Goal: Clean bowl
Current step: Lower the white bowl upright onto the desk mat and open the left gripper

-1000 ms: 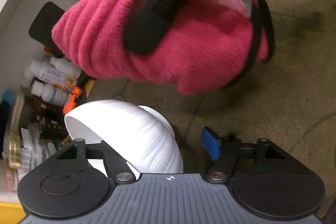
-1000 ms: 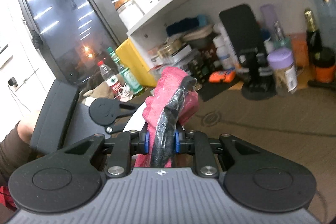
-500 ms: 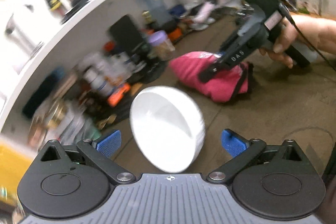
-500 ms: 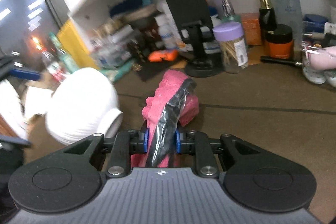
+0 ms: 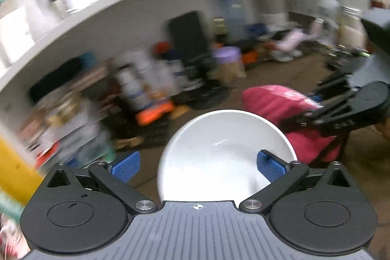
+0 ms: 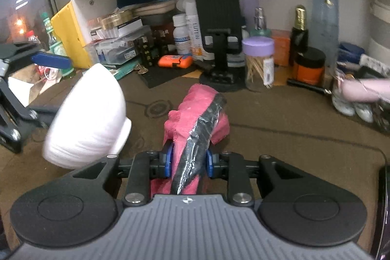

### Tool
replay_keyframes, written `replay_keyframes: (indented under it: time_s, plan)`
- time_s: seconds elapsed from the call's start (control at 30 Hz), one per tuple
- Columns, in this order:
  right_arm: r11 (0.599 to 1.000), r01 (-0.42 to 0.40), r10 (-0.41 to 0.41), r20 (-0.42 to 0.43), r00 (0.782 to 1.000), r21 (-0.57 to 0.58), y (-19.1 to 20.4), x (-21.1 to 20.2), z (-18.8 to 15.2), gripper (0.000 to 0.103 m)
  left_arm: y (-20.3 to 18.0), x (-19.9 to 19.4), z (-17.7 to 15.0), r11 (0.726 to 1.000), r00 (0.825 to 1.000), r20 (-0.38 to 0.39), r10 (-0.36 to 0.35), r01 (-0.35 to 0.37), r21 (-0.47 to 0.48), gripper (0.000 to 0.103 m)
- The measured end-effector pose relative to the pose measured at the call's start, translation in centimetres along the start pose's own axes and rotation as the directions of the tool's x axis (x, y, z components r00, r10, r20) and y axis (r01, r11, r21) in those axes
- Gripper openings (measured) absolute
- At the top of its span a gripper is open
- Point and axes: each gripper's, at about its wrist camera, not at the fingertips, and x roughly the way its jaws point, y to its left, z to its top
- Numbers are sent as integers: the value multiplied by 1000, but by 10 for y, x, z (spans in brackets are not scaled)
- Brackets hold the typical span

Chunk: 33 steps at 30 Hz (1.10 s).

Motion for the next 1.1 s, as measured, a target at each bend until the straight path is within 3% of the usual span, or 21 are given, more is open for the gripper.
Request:
replay_keyframes:
  time_s: [0.23, 0.3, 0.43, 0.53, 0.6, 0.73, 0.8, 0.87, 0.93, 1.03, 1.1]
  plan:
    - [1000, 6, -6, -3, 1000, 7, -10, 0, 0, 29, -12, 29, 8, 999, 999, -24, 40, -39, 37, 103]
    - [999, 31, -31, 0, 1000, -31, -4, 3, 0, 29, -4, 23, 3, 999, 999, -17, 49, -48, 15, 103]
    - [996, 66, -65, 4, 998, -66, 3, 11, -3, 42, 15, -1, -8, 997, 998, 14, 61, -61, -38, 103]
    - [995, 80, -80, 8, 997, -66, 7, 15, -6, 46, 19, -28, -25, 998, 999, 17, 49, -48, -38, 103]
    - [991, 114, -114, 16, 993, -68, 12, 13, -8, 53, 14, -38, -38, 999, 999, 8, 47, -47, -1, 103]
    - [973, 224, -224, 6, 975, -48, 23, 11, -15, 97, -2, -35, -62, 996, 996, -11, 87, -87, 2, 103]
    - [956, 288, -288, 9, 957, -58, 31, 10, -21, 102, -13, -15, -66, 985, 984, -51, 170, -171, -8, 103]
    - [949, 309, -309, 13, 951, -67, 36, 6, -25, 102, -25, 10, -69, 962, 957, -101, 272, -274, -12, 103]
    - [947, 314, -315, 3, 949, -69, 36, 3, -26, 102, -31, 21, -66, 935, 933, -91, 349, -353, -34, 103]
    - [948, 313, -312, 22, 950, -54, 25, -4, -25, 102, -31, 31, -54, 923, 926, -129, 355, -369, -113, 103]
    - [972, 210, -211, -1, 978, 105, -7, -6, -22, 103, -30, 32, -51, 924, 929, -133, 345, -361, -128, 103]
